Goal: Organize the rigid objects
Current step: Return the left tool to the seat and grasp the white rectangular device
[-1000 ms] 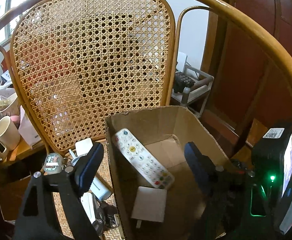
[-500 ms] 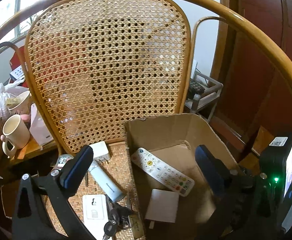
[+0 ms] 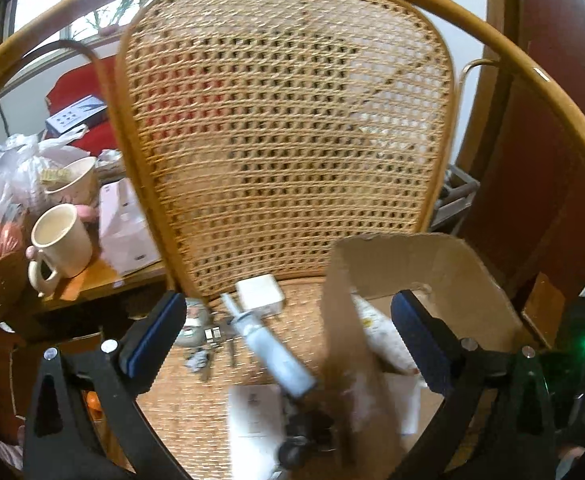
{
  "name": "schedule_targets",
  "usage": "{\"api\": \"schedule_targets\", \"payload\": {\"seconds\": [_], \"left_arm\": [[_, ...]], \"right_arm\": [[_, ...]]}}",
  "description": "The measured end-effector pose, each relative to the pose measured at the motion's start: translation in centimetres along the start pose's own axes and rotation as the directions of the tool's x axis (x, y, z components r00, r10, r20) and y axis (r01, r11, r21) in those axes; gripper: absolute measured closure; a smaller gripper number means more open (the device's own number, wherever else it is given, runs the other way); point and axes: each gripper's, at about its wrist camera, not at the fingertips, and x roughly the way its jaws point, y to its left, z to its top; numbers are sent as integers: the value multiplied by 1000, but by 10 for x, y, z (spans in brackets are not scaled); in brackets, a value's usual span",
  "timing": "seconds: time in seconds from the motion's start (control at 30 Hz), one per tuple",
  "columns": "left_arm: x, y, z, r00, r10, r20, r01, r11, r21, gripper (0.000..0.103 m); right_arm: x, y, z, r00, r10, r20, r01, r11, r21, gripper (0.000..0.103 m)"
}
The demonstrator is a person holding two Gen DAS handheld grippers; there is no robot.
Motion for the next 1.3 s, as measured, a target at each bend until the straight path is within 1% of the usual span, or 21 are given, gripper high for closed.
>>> {"api": "schedule_targets", "payload": {"seconds": [0.1, 0.17, 0.33, 0.4, 0.5, 0.67, 0.77, 0.83, 0.93, 1.1, 1.13, 1.2, 1.3], "left_arm": [[3, 16, -5, 999, 30, -21, -30, 1000, -1, 1], [9, 28, -10, 997, 55, -50, -55, 998, -3, 1], [22, 52, -23, 989, 89, -114, -92, 996, -22, 1], [26, 57, -29, 985, 107, -137, -109, 994, -5, 1], [34, 58, -38, 976, 112, -184, -109, 994, 24, 1], [48, 52, -57, 954, 113, -277, -89, 991, 98, 1], [55, 48, -68, 944, 138, -300, -97, 984, 148, 1], [60, 47, -72, 939, 144, -312, -99, 983, 158, 1], [68, 50, -77, 930, 131, -344, -87, 986, 141, 1], [78, 55, -83, 915, 129, -381, -87, 988, 126, 1], [79, 56, -84, 918, 114, -381, -76, 991, 113, 1], [81, 58, -84, 914, 98, -395, -67, 994, 90, 1], [84, 59, -86, 907, 43, -418, -28, 999, 41, 1]], "right_arm": [[0, 1, -1, 1000, -2, 0, 2, 1000, -4, 98], [1, 0, 0, 1000, -4, 0, 4, 1000, -6, 98], [0, 1, -1, 1000, -3, 0, 3, 1000, -4, 98], [-1, 1, -1, 1000, -3, -1, 3, 1000, -3, 98], [-1, 1, -1, 1000, -3, 0, 3, 1000, -4, 98], [-1, 1, -1, 1000, -3, 0, 3, 1000, -4, 98], [-1, 1, -1, 1000, -3, 0, 3, 1000, -1, 98], [-1, 1, -1, 1000, -4, 0, 4, 1000, 0, 98], [-1, 1, -1, 1000, -3, -1, 3, 1000, 0, 98], [-1, 1, -1, 1000, -3, 0, 3, 1000, -2, 98], [-1, 1, -1, 1000, -3, 0, 3, 1000, -3, 98], [-1, 1, -1, 1000, -2, -1, 2, 1000, -2, 98], [-1, 1, -1, 1000, -3, -1, 3, 1000, -2, 98]]}}
